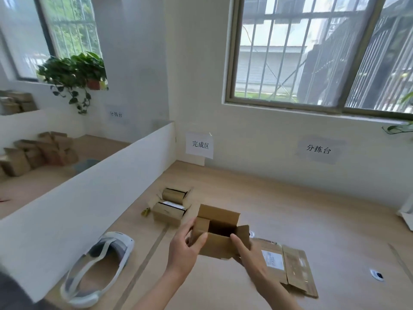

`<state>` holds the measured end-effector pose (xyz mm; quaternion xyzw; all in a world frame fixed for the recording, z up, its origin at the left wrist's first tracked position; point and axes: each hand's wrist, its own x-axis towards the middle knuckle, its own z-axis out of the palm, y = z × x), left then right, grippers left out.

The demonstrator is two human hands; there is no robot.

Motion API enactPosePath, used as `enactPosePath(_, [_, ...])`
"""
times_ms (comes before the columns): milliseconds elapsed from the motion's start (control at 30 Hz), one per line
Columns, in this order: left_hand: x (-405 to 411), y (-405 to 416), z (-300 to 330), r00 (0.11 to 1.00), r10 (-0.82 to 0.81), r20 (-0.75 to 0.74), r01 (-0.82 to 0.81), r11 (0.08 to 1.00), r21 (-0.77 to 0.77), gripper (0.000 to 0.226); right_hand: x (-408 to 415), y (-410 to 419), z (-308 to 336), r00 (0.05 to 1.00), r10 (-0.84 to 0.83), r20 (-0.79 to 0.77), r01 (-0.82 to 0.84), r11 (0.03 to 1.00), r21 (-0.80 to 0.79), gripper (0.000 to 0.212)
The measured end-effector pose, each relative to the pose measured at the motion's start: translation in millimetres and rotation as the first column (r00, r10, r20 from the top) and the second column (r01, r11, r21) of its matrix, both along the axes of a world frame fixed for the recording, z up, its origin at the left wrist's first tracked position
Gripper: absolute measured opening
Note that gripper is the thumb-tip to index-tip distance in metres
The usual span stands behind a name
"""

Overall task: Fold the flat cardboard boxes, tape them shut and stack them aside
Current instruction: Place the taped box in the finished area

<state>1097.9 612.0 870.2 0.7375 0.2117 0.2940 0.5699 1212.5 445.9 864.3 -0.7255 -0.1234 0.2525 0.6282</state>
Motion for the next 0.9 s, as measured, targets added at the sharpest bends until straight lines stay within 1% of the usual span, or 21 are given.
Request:
enactPosePath(167, [-1.5,59.5,-21.9,0.997,0.030,-0.072,-0.030,1.000,-0.008,0.046,0.7,59.0,-14.2,0.999,0.036,-0.036,-0.036,0.999,-0.007,0.013])
enactPosePath(300, [11.5,108.9,-47.4,0.988,0.044,-0.146,-0.043,0.999,0.012,0.041,16.6,110.0,-41.4,0.996,0.053,-0.068,-0.054,0.998,-0.017,0.017])
enactPosePath(467, [43.5,172.1,-88.3,0.959,0.065,-0.277,-0.069,0.998,-0.005,0.065,46.8,173.3,-90.3,0.989,0.043,-0.139,-0.048,0.998,-0.036,0.032])
enactPosePath(600, [66.2,213.7,-121.6,0.934,0.040,-0.354,-0.063,0.997,-0.052,0.069,68.6,215.6,-126.8,0.990,0.045,-0.135,-0.050,0.998,-0.037,0.031])
enactPosePath(767, [79.8,261.8,-154.1,0.901,0.054,-0.430,-0.097,0.992,-0.078,0.072,81.7,261.9,-155.9,0.987,0.127,-0.095,-0.135,0.988,-0.076,0.040])
enactPosePath(900, [86.1,296.5,-177.0,0.874,0.072,-0.480,-0.118,0.991,-0.066,0.072,86.1,295.3,-179.0,0.984,0.145,-0.100,-0.157,0.981,-0.116,0.050])
